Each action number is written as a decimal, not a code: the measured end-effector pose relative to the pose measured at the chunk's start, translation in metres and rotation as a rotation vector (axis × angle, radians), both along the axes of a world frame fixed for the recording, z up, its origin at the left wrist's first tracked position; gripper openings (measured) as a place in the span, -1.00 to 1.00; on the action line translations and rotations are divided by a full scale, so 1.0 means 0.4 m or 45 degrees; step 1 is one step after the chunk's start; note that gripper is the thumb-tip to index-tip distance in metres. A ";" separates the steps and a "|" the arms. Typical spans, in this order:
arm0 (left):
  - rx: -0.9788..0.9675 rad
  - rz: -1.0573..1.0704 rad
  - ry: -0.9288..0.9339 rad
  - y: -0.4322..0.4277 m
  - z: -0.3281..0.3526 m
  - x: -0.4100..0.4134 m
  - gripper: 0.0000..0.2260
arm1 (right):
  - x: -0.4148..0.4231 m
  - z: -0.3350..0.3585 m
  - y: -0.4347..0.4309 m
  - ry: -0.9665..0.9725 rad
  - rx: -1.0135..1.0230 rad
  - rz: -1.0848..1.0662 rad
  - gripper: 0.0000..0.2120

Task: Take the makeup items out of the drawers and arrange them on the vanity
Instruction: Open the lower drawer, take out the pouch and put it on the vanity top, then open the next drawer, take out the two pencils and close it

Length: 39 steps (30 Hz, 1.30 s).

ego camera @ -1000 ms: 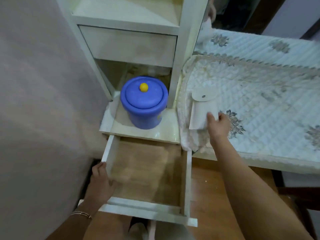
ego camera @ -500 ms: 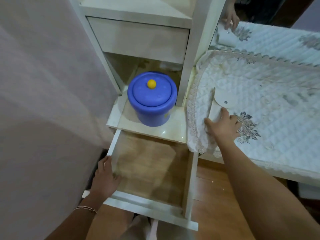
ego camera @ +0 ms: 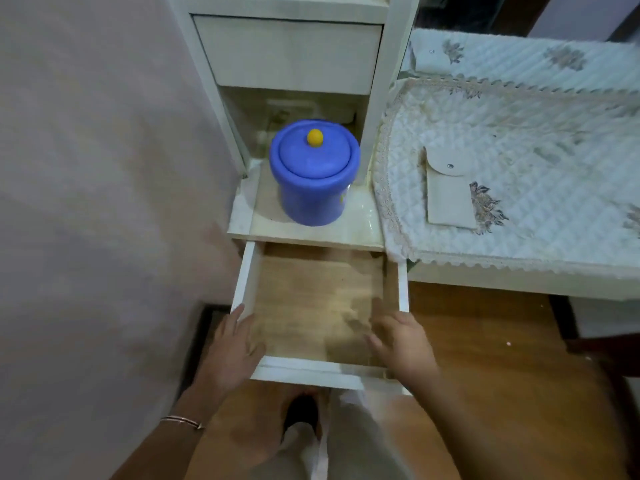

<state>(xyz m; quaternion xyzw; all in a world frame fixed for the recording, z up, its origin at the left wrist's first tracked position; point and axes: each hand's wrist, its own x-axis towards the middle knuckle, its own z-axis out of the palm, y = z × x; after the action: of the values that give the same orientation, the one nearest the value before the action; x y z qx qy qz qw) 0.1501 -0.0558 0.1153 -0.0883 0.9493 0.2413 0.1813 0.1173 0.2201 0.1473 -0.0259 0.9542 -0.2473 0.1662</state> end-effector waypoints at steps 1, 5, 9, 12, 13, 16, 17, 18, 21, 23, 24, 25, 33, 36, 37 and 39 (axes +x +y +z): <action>0.036 -0.028 0.012 -0.009 0.002 0.019 -0.49 | 0.056 -0.015 -0.012 -0.025 0.020 -0.005 -0.72; 0.137 -0.084 0.017 -0.054 -0.020 0.093 -0.32 | 0.197 -0.051 -0.025 -0.056 0.043 -0.129 -0.68; 0.206 -0.087 0.177 -0.071 -0.034 0.120 -0.67 | 0.232 -0.060 -0.036 0.038 0.052 -0.183 -0.73; 0.179 -0.077 0.182 -0.077 -0.044 0.111 -0.72 | 0.221 -0.061 -0.043 0.070 0.102 -0.213 -0.78; 0.161 -0.095 0.164 -0.080 -0.050 0.103 -0.72 | 0.213 -0.060 -0.043 0.080 0.113 -0.215 -0.79; 0.139 -0.105 0.173 -0.084 -0.065 0.063 -0.72 | 0.169 -0.058 -0.040 0.044 0.165 -0.181 -0.77; 0.129 -0.108 0.197 -0.082 -0.065 0.044 -0.73 | 0.149 -0.054 -0.042 0.021 0.179 -0.176 -0.76; 0.117 -0.115 0.217 -0.078 -0.062 0.022 -0.73 | 0.126 -0.055 -0.044 0.016 0.178 -0.175 -0.75; 0.055 -0.132 0.229 -0.066 -0.048 -0.051 -0.73 | 0.047 -0.056 -0.040 0.032 0.198 -0.167 -0.63; -0.056 -0.181 0.258 -0.062 -0.041 -0.106 -0.70 | -0.013 -0.067 -0.032 0.163 0.361 -0.084 -0.43; -0.126 -0.213 0.299 -0.060 -0.039 -0.128 -0.66 | -0.038 -0.073 -0.030 0.214 0.455 -0.030 -0.30; -0.189 -0.233 0.351 -0.059 -0.039 -0.157 -0.58 | -0.070 -0.077 -0.026 0.254 0.515 0.005 -0.19; -0.248 -0.256 0.549 -0.049 -0.043 -0.350 -0.28 | -0.257 -0.082 -0.017 0.383 0.587 0.101 -0.16; -0.231 -0.130 0.545 -0.037 -0.049 -0.375 -0.42 | -0.288 -0.094 -0.017 0.423 0.554 0.043 -0.28; -0.261 -0.095 0.542 -0.030 -0.048 -0.382 -0.45 | -0.298 -0.098 -0.017 0.453 0.534 0.024 -0.32; -0.330 -0.024 0.510 -0.016 -0.045 -0.393 -0.50 | -0.314 -0.101 -0.021 0.489 0.518 -0.015 -0.39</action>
<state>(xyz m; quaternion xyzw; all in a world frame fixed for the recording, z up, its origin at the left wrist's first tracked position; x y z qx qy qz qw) -0.0072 -0.0623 0.0971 -0.0523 0.9901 0.1285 -0.0212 -0.0083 0.2118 0.1070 -0.0328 0.9984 -0.0423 -0.0176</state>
